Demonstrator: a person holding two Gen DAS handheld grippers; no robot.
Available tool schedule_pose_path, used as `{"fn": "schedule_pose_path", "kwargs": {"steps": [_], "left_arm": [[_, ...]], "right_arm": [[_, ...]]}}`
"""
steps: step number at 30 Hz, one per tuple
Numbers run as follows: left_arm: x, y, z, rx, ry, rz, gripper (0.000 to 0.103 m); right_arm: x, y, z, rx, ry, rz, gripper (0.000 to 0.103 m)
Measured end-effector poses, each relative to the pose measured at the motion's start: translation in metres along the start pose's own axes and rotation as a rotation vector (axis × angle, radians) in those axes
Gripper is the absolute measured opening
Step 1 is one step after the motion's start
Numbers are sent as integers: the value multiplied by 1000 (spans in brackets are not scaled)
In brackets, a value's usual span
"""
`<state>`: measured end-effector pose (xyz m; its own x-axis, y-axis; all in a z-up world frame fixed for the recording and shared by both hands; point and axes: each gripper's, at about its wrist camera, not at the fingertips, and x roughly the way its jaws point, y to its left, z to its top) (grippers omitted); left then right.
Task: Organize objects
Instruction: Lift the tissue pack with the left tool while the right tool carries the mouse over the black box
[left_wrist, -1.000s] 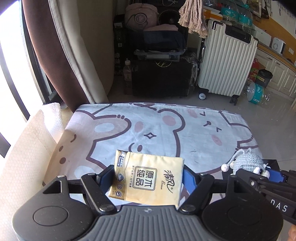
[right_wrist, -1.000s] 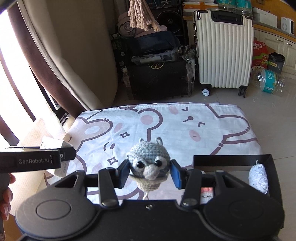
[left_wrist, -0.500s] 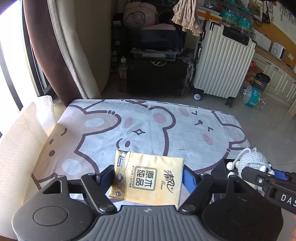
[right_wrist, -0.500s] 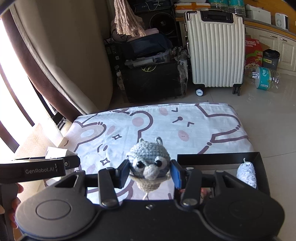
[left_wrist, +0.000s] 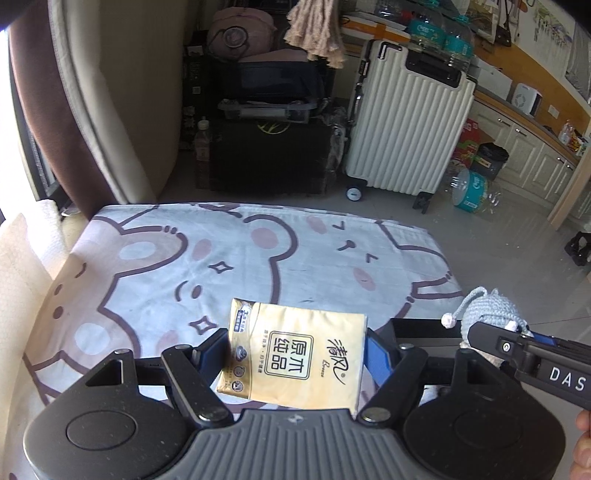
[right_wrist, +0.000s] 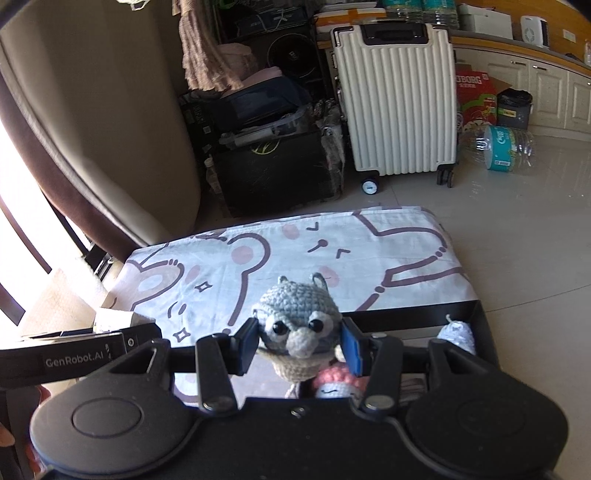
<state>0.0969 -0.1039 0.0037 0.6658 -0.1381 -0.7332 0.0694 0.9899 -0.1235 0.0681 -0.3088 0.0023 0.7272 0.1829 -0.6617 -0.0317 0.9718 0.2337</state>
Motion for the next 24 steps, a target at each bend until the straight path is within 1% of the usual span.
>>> {"fn": "schedule_pose_path", "kwargs": {"steps": [5,11,19,24], "left_arm": [[8,-21,1,6,-5,-54,76],[19,-38,3,6,-6,-114,75],[27,-43,13,-21,-49,-169,75],[36,-41,17,-37,-52,-198,75]], "right_arm": [[0,-24,1,46,-10,-32,48],[11,-48,0,101,8,-61,48],[48,-58,-4,193,47,-26,48],[75,-64,-9,277,82,-1,48]]}}
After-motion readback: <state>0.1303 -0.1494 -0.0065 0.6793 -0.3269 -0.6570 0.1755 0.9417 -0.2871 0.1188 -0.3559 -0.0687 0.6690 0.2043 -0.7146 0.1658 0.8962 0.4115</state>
